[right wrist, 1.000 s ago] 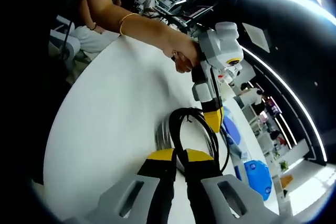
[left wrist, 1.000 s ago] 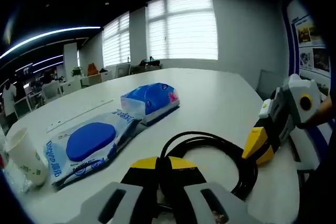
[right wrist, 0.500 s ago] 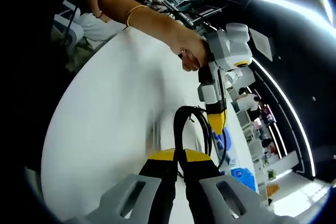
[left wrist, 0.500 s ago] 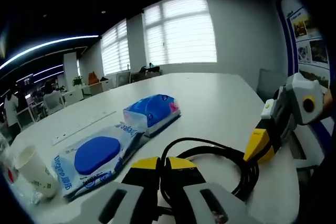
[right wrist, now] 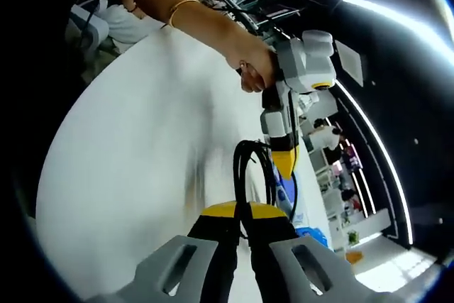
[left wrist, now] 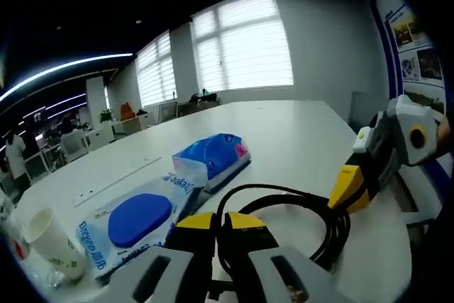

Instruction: Arrange the tabletop items into an orderly group along one side of the table until the central work area is clear of visible clutter.

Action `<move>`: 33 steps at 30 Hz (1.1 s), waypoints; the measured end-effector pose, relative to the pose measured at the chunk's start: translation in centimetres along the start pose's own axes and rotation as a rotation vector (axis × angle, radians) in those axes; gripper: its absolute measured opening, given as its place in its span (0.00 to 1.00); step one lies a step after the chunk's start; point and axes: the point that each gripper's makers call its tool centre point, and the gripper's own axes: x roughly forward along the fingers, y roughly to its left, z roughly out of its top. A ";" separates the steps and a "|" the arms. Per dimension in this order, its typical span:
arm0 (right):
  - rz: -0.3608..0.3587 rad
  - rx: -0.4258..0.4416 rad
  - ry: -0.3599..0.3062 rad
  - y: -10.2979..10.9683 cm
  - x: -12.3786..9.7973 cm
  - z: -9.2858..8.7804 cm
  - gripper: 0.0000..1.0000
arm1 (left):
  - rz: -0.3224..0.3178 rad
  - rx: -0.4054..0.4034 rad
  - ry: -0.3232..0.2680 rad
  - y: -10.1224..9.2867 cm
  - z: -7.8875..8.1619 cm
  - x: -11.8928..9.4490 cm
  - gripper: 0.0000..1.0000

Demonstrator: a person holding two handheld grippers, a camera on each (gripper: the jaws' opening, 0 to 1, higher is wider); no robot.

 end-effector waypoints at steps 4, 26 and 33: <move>-0.009 -0.008 0.009 -0.6 0.4 -0.2 0.01 | 0.005 0.009 0.004 0.5 0.0 0.4 0.04; -0.027 -0.011 0.044 -1.8 2.7 -2.1 0.02 | 0.011 -0.003 0.031 2.8 -1.1 1.9 0.05; -0.020 0.027 0.054 -1.1 2.8 -2.4 0.03 | 0.000 -0.007 0.092 2.6 -2.4 2.0 0.08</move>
